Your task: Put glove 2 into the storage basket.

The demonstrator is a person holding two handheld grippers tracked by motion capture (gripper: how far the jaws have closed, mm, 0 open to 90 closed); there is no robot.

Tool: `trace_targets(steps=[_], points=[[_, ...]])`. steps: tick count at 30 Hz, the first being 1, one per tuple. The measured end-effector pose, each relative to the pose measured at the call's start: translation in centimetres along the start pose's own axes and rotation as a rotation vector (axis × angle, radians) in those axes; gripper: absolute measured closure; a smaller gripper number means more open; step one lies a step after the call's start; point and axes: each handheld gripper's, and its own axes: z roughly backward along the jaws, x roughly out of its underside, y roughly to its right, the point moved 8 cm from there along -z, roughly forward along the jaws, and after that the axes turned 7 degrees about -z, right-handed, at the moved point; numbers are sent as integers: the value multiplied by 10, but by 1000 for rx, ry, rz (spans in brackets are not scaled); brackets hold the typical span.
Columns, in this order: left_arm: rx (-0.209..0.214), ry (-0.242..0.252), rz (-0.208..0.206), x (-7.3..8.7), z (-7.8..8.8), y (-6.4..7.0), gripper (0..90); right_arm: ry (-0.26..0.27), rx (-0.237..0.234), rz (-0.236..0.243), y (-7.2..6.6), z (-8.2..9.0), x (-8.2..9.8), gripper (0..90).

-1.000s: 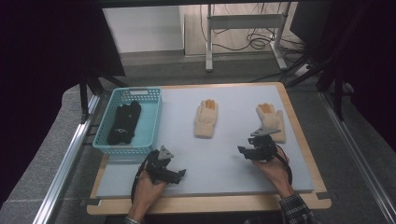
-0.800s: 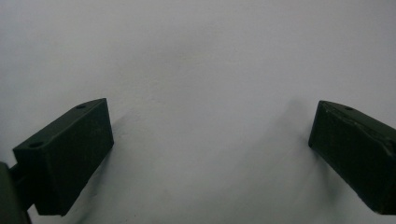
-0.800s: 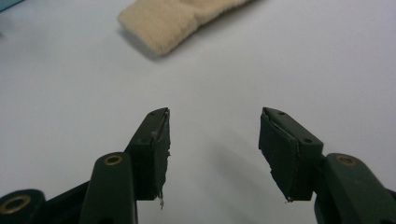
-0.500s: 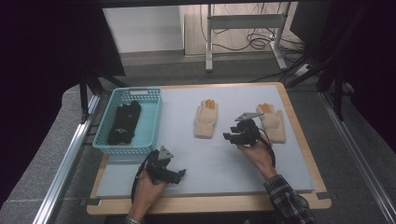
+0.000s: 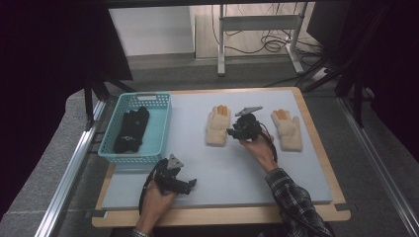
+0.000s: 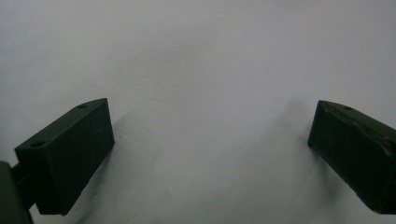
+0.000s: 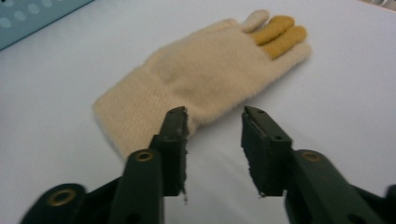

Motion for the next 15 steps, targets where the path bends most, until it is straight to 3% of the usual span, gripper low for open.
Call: trace_targets(steps=[6,15], points=[[0,1,0,0,0,0,5,20,-7,-7,-2,-18,-14,416],[1,2,3,0,0,0,6,-2,17,56,-8,-52,-22,324]])
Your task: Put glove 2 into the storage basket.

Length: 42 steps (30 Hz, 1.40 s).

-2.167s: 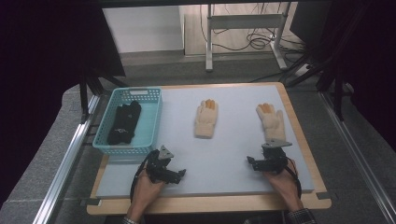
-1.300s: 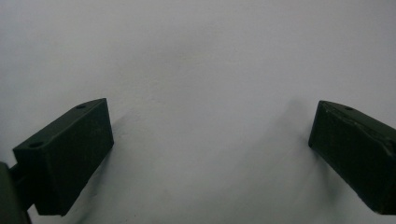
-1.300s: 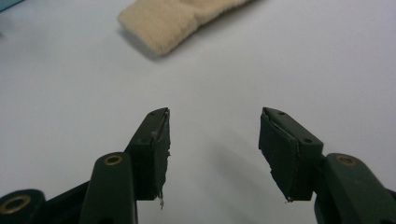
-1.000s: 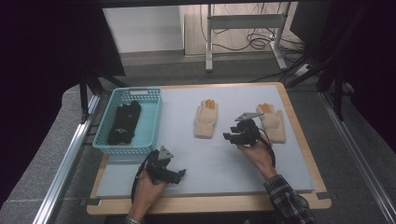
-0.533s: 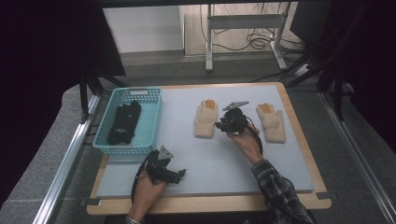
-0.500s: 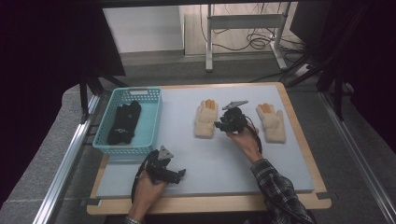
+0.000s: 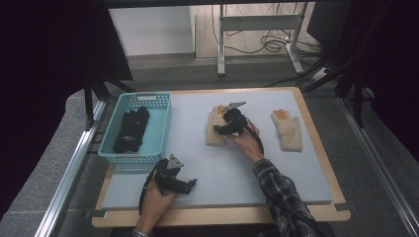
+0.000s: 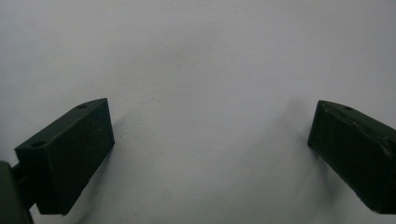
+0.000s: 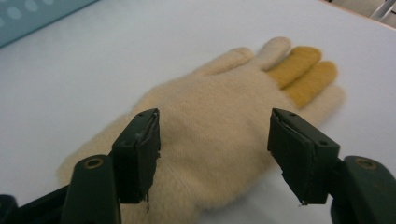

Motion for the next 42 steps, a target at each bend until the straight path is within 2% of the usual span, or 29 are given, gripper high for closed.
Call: trace_targets(steps=[6,9,10,13,15,17,21,26,31,38,42], points=[[0,0,0,0,0,0,6,-3,11,23,-4,-17,-6,254],[-1,0,-1,0,0,0,6,-38,57,62,-3,-27,-3,243],[-1,0,-1,0,0,0,6,-39,61,59,-2,-30,-2,245],[0,0,0,0,0,0,7,-44,34,14,0,-30,-1,406],[-1,0,-2,0,0,0,6,-57,34,6,0,-27,0,497],[-1,0,-1,0,0,0,6,-70,44,12,-1,-24,0,548],[0,-3,-5,0,0,0,7,-73,64,59,-3,-19,-1,593],[0,-3,-4,0,0,0,7,-42,42,47,-6,-7,-5,621],[-1,-4,-6,0,0,0,7,-14,30,52,-10,12,-8,627],[-1,-5,-7,0,0,0,7,27,-14,32,-19,48,-7,627],[-2,-3,-7,0,0,0,7,38,-28,46,-27,71,-1,626]])
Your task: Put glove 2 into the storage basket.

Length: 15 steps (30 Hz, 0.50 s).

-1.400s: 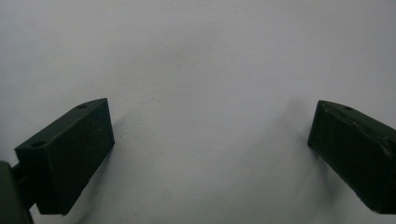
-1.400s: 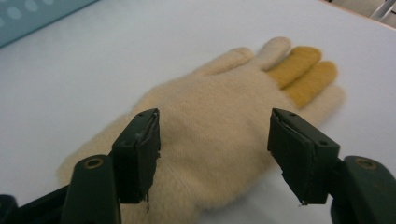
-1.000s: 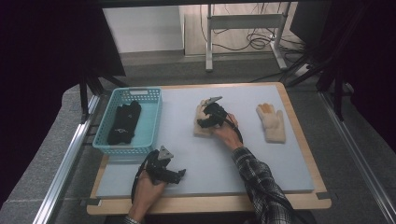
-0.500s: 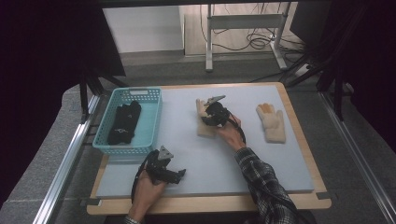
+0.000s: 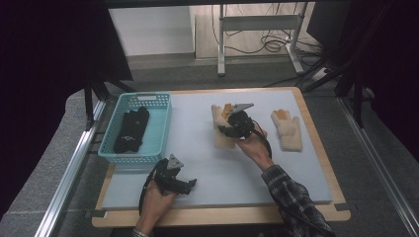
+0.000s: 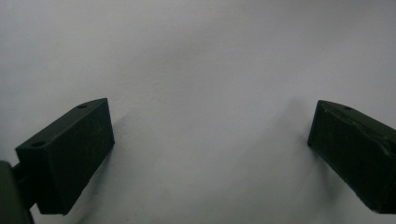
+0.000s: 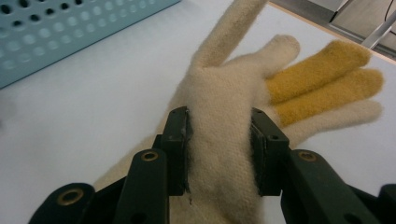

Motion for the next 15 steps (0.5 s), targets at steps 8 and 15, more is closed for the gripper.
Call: trace_targets(steps=[8,15], points=[[0,3,3,0,0,0,7,-17,-18,19,-24,37,31,621],[0,3,3,0,0,0,7,-39,-33,-36,-35,42,69,611]])
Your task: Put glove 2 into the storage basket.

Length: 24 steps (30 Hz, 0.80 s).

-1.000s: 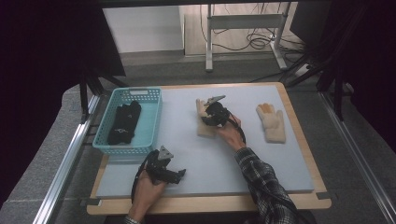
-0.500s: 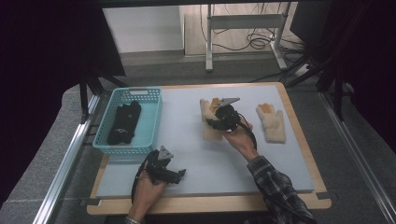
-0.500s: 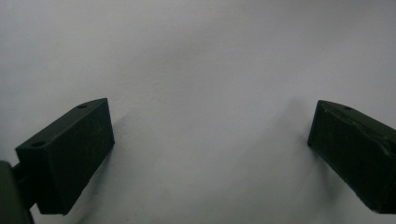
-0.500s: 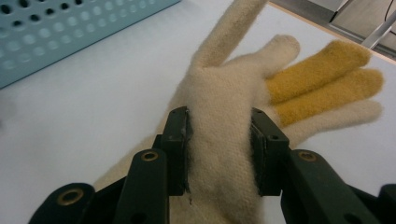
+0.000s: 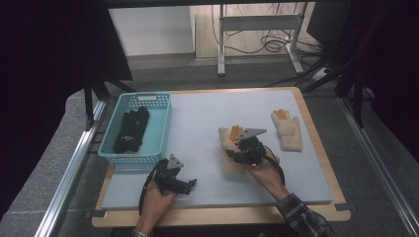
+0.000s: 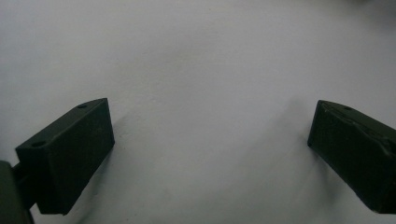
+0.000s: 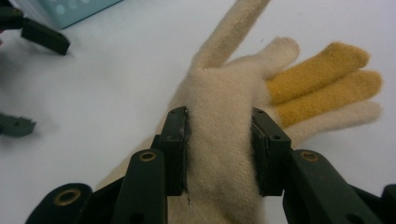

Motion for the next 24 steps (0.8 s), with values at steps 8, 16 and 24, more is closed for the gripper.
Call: trace_targets(steps=[8,16,24], points=[[0,-4,-3,0,0,0,7,-53,-25,10,-10,-10,24,440],[0,-4,-4,0,0,0,7,-6,13,-2,9,7,16,369],[0,-3,-1,0,0,0,7,10,97,-94,66,21,22,514]])
